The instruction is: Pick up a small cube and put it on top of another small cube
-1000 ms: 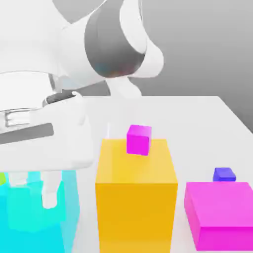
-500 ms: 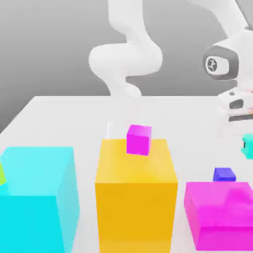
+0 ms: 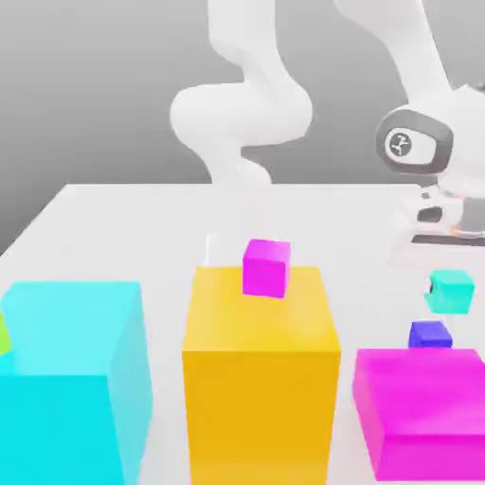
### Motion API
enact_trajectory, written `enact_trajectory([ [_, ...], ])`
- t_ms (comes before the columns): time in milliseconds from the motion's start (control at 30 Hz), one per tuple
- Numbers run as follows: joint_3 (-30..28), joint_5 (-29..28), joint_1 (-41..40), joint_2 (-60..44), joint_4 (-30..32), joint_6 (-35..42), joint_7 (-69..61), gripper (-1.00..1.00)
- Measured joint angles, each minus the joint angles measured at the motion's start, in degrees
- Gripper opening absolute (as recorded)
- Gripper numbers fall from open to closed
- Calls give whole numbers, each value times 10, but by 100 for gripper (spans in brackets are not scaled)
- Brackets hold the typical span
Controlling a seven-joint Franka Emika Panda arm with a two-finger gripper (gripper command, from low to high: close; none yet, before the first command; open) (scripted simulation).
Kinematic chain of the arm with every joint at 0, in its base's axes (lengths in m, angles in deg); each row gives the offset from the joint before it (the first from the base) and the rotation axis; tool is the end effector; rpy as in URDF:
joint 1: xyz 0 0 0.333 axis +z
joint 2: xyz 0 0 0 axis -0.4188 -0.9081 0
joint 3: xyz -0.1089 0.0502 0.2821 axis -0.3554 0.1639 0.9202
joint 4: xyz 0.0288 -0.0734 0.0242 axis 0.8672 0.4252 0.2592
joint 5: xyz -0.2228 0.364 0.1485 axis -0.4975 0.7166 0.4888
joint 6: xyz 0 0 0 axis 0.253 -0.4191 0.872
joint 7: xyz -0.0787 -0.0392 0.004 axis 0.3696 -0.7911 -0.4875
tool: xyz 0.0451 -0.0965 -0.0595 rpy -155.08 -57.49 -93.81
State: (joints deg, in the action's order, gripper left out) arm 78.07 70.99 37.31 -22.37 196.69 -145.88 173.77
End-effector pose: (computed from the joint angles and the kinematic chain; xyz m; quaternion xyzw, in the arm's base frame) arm 0.2844 0.3295 0.1542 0.9082 -0.4183 0.0166 0.0032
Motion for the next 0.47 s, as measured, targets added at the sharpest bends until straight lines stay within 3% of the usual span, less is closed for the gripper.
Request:
enact_trajectory([
  [367, -42, -131, 20, -92, 8, -79, 94, -100],
  [400, -49, -143, 25, -100, 9, -87, 102, 100],
  [467, -49, -143, 25, -100, 9, -87, 102, 100],
])
